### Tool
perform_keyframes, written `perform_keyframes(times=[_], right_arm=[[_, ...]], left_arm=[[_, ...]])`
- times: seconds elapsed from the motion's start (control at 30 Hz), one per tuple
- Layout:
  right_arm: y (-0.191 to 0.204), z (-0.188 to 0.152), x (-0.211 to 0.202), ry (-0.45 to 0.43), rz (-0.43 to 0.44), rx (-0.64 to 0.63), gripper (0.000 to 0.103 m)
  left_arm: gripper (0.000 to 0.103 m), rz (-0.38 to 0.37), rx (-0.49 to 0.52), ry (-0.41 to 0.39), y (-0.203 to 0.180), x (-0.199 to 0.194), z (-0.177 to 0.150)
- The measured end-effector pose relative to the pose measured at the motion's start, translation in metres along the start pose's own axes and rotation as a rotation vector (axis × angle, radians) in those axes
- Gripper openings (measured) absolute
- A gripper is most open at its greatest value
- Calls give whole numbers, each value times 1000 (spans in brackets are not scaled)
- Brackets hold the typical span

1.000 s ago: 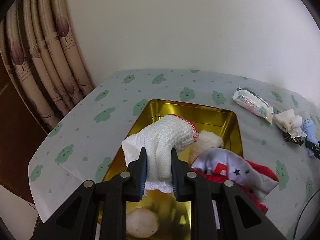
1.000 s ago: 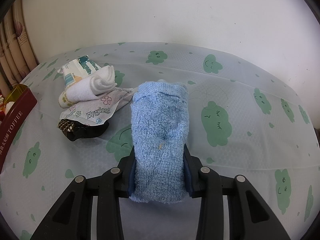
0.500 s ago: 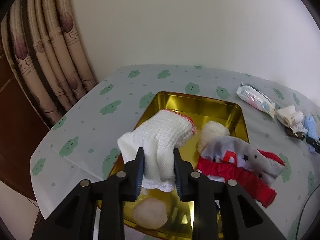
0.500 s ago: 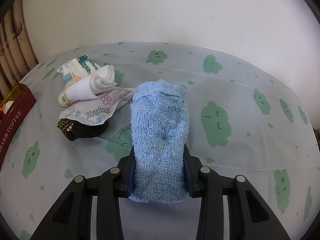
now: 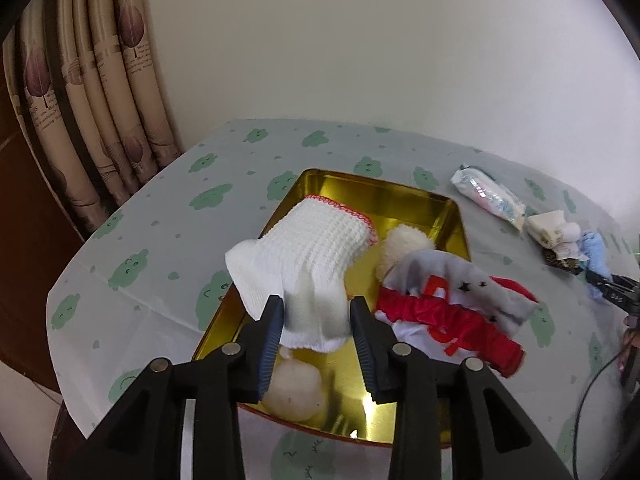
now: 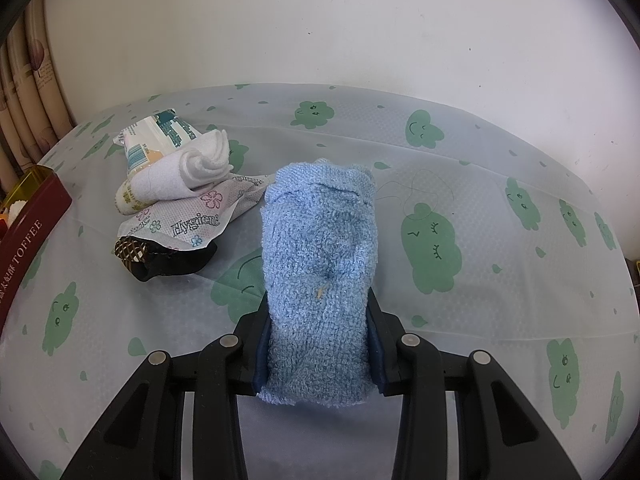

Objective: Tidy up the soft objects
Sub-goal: 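Carry the white knit mitten into the tin and open the left tool, then carry the blue fuzzy towel into the tin and open the right tool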

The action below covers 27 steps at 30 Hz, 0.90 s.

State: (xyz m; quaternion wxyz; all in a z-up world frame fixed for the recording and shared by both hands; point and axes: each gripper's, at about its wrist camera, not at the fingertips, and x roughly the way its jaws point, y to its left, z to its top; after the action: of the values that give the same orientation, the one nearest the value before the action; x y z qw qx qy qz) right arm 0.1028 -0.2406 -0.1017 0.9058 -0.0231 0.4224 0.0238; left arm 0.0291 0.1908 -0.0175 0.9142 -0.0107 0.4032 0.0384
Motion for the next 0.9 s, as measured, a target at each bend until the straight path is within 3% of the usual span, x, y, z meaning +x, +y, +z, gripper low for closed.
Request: perform_keyframes(times=[0.2, 0.53, 0.9], right_arm=[[1, 0, 0, 0, 0, 0, 36], [1, 0, 0, 0, -4, -3, 36], [3, 1, -1, 1, -33, -17, 35]], left_arm=[[35, -20, 10, -35, -4, -17, 2], [36, 9, -41, -78, 9, -17, 10], [36, 24, -73, -57, 22, -2, -5]])
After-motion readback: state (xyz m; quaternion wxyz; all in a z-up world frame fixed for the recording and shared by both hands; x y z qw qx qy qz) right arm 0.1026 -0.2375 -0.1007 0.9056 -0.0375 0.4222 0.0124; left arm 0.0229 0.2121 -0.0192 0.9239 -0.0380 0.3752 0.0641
